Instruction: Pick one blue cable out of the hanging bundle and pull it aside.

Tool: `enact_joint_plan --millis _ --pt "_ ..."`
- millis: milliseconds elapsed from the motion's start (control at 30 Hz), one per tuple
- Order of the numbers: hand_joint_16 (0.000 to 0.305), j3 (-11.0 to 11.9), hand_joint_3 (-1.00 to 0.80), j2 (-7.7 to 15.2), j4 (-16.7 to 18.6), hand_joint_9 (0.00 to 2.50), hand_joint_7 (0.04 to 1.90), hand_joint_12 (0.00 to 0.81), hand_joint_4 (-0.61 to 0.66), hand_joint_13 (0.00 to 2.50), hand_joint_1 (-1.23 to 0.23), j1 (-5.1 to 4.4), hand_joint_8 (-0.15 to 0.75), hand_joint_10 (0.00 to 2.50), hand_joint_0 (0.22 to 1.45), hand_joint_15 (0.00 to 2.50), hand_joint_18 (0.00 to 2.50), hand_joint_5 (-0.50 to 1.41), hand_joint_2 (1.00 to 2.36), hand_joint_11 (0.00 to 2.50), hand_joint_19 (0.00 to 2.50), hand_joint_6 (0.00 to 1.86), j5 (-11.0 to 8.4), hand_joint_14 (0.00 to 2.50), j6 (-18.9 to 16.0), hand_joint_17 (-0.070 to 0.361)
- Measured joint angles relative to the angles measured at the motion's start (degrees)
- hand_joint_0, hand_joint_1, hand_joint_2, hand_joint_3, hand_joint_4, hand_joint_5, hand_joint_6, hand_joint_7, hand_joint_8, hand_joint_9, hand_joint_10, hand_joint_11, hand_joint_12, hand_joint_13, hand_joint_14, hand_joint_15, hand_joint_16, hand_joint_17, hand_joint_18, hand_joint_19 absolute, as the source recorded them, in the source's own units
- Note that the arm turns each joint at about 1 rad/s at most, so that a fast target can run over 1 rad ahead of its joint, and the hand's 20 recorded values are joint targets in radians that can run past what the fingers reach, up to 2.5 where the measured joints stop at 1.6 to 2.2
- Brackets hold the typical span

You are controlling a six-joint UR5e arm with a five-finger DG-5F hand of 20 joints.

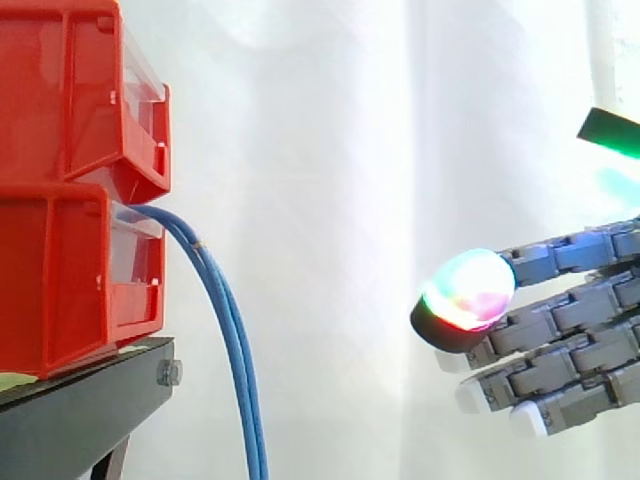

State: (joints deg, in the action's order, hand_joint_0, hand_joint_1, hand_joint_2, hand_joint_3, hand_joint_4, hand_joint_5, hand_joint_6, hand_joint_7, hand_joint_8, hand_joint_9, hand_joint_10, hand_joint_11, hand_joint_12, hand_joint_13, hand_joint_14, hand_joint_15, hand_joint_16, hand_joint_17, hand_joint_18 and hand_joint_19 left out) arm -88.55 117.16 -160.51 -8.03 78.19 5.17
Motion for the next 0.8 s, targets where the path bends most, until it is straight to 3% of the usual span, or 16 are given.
enact_joint_plan --millis 200,400,633,800 --pt "0.044 0.6 -0.5 1.5 4.9 0.08 0.63 0.304 0.08 0.0 -0.51 -0.22 0.178 0.0 0.5 0.03 0.0 -0.29 1.0 0.0 0.13 0.5 -2.93 0.0 2.9 0.099" --pt "0.044 2.4 -0.5 3.3 6.8 0.1 0.62 0.303 0.09 0.0 -0.52 -0.74 0.182 0.0 0.5 0.02 0.0 -0.29 1.0 0.0 0.12 0.5 -5.33 0.0 4.8 0.1" --pt "0.044 3.3 -0.5 3.5 8.2 0.12 0.63 0.302 0.1 0.0 -0.52 -1.67 0.186 0.0 0.51 0.02 0.0 -0.28 1.0 0.0 0.11 0.5 -11.93 0.0 10.7 0.099" --pt "0.044 3.4 -0.5 4.1 9.3 0.13 0.63 0.304 0.11 0.01 -0.52 -2.27 0.19 0.0 0.51 0.03 0.0 -0.28 1.0 0.0 0.12 0.5 -14.31 0.0 12.8 0.099"
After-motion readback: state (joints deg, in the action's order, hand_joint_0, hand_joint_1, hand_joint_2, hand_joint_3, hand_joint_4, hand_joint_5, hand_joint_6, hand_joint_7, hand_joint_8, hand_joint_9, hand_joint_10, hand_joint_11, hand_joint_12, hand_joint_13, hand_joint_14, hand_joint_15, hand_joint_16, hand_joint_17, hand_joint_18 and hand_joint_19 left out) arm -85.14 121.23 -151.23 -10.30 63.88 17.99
